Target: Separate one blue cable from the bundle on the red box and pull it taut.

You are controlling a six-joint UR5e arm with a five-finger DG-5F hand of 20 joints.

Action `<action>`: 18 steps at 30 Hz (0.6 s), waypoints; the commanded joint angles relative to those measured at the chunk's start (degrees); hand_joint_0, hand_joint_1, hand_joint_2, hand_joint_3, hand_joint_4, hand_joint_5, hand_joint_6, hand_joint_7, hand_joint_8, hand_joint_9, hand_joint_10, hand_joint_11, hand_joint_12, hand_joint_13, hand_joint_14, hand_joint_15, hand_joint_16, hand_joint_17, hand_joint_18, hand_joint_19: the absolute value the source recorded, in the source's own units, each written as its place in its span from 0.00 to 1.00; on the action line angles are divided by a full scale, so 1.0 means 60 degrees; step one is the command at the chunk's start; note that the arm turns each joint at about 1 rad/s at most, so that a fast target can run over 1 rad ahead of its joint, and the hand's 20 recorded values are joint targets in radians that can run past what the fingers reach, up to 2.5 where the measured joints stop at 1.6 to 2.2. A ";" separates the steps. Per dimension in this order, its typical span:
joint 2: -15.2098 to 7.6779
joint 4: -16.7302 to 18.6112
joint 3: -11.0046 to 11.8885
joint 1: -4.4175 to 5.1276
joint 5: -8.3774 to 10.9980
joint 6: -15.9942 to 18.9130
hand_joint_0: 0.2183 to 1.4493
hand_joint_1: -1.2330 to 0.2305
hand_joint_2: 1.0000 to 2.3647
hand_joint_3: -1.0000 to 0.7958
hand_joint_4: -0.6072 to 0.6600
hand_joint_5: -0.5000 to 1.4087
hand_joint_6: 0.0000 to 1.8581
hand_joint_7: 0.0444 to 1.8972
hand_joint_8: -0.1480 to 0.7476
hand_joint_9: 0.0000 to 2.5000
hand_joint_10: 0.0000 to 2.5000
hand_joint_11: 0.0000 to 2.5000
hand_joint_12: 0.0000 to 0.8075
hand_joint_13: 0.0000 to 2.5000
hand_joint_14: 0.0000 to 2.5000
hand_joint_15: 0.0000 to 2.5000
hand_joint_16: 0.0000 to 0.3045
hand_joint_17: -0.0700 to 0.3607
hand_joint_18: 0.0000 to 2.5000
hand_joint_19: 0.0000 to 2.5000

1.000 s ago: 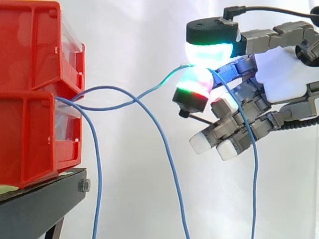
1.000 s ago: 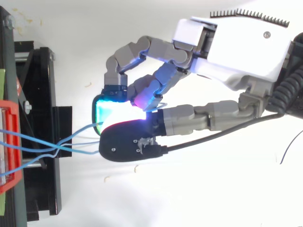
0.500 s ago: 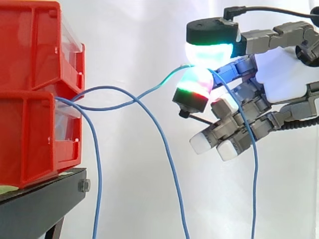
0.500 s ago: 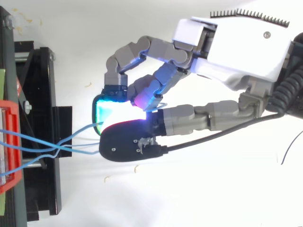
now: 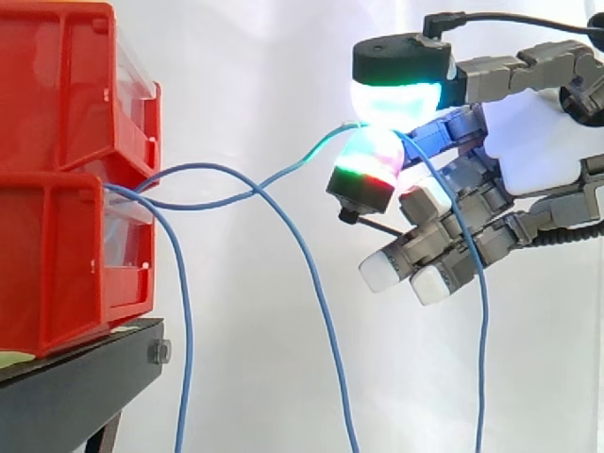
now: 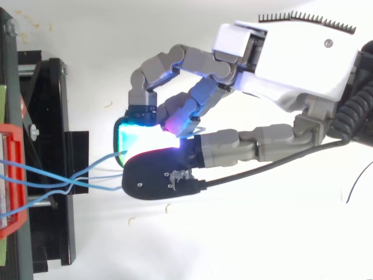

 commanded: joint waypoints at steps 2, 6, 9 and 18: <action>-0.0001 0.0000 0.0005 0.0000 -0.0002 0.0000 0.28 0.32 0.15 0.55 0.44 0.20 0.49 0.58 0.62 0.43 0.00 0.32 0.56 0.30 0.00 0.15 0.21 0.49 0.29 0.11; -0.0001 0.0000 0.0005 0.0000 -0.0002 0.0000 0.28 0.32 0.15 0.55 0.45 0.20 0.49 0.58 0.62 0.43 0.00 0.32 0.56 0.30 0.00 0.15 0.21 0.49 0.29 0.12; -0.0001 0.0000 -0.0010 0.0000 0.0013 0.0000 0.27 0.32 0.16 0.55 0.45 0.20 0.49 0.57 0.63 0.43 0.00 0.32 0.56 0.30 0.00 0.14 0.21 0.49 0.29 0.11; -0.0001 0.0000 0.0005 0.0000 -0.0002 0.0000 0.27 0.32 0.17 0.55 0.45 0.20 0.49 0.58 0.63 0.44 0.00 0.32 0.56 0.31 0.00 0.15 0.21 0.49 0.29 0.11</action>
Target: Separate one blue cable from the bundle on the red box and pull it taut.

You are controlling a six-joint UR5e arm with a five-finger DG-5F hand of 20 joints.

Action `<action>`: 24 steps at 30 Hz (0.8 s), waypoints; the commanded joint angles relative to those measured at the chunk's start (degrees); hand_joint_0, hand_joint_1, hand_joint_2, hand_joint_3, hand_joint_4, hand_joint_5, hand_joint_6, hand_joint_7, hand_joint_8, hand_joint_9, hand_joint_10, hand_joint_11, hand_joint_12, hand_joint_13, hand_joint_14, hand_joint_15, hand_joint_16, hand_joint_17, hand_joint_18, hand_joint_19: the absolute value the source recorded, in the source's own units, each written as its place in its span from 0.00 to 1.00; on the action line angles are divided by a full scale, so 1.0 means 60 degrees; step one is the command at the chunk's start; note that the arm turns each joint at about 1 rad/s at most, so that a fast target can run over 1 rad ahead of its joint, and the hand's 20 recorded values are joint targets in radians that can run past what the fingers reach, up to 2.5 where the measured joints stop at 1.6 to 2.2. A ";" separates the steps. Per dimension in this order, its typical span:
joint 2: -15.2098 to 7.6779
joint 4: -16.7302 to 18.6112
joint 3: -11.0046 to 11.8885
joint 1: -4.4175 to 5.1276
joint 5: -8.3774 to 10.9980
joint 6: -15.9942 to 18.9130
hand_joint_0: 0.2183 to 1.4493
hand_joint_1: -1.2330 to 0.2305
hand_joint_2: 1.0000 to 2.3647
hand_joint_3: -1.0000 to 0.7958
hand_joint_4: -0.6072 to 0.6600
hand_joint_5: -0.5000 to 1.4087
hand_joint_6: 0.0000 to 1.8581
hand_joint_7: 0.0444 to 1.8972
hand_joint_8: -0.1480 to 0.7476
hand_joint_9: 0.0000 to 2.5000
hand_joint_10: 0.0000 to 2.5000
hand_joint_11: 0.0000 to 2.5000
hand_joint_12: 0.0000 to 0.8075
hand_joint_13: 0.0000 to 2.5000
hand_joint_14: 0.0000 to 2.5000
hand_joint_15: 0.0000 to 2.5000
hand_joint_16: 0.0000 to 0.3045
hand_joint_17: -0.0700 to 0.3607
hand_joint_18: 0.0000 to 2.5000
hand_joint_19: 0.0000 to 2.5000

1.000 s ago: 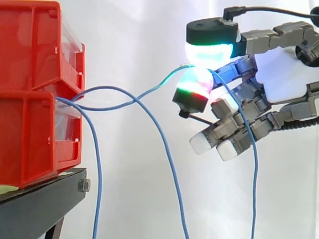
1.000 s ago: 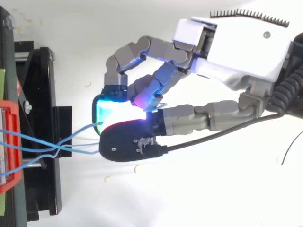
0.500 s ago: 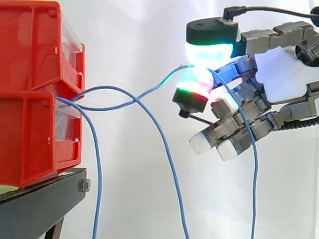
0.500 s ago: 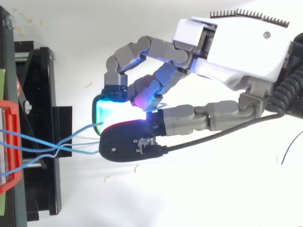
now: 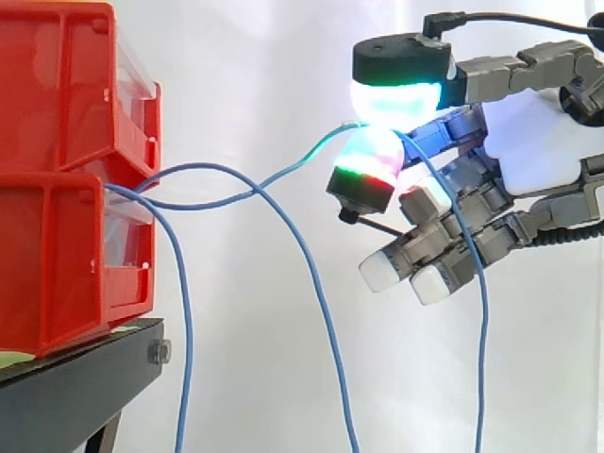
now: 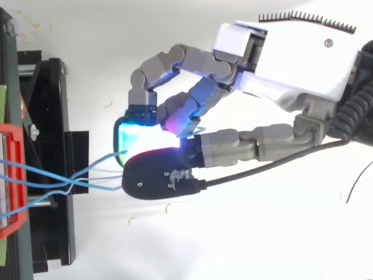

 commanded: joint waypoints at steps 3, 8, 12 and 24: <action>-0.0001 0.0000 0.0005 0.0000 -0.0006 0.0000 0.26 0.32 0.19 0.55 0.45 0.20 0.49 0.58 0.62 0.45 0.00 0.33 0.55 0.31 0.00 0.15 0.21 0.49 0.29 0.11; -0.0001 0.0000 0.0005 0.0000 0.0009 0.0000 0.26 0.32 0.22 0.54 0.44 0.20 0.49 0.56 0.62 0.45 0.00 0.32 0.54 0.31 0.00 0.15 0.21 0.49 0.29 0.12; -0.0001 0.0000 0.0005 0.0000 -0.0006 0.0000 0.24 0.33 0.26 0.53 0.45 0.20 0.49 0.57 0.62 0.46 0.00 0.32 0.54 0.32 0.00 0.15 0.21 0.49 0.29 0.12; -0.0001 0.0000 -0.0010 0.0000 -0.0006 0.0000 0.22 0.34 0.29 0.53 0.46 0.20 0.49 0.58 0.63 0.49 0.00 0.33 0.53 0.35 0.00 0.17 0.20 0.48 0.35 0.13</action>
